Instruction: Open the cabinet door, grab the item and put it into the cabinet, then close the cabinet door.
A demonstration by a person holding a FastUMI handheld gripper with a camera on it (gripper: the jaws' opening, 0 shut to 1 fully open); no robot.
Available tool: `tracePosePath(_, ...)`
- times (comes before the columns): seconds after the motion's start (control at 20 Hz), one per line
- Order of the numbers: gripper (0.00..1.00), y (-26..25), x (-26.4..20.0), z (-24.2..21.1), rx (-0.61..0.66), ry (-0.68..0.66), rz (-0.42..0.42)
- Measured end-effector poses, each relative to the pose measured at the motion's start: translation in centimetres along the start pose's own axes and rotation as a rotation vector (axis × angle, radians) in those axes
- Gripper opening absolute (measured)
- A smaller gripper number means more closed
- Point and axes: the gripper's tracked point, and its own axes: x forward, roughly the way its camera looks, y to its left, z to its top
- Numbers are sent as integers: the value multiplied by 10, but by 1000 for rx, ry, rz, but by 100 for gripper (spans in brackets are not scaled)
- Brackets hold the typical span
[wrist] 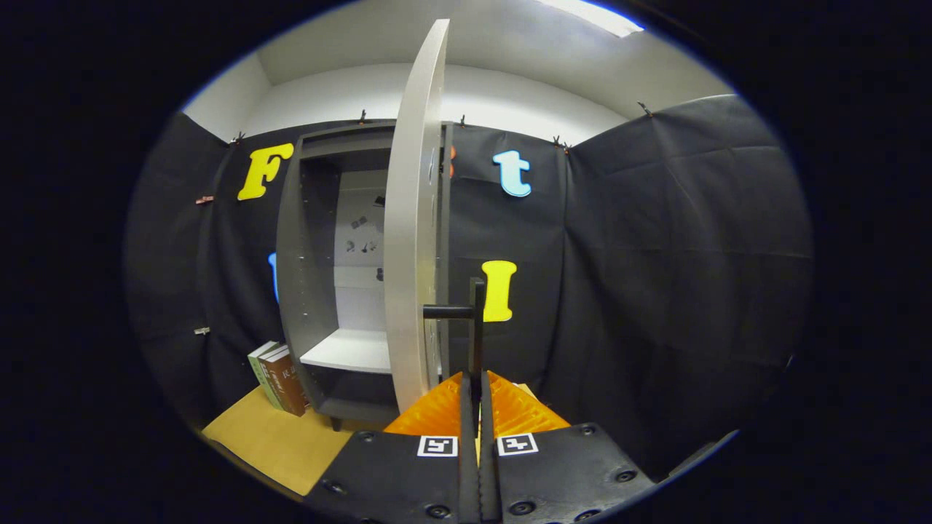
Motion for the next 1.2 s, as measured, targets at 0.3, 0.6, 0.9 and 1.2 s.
tracePosePath(0.3,17,-12,-8,0,-29,-10,-54)
tracePosePath(0.6,98,0,-27,1,-77,-22,-18)
tracePosePath(0.9,98,54,-54,-53,-92,205,149)
tracePosePath(1.2,98,102,-38,-165,-47,459,236)
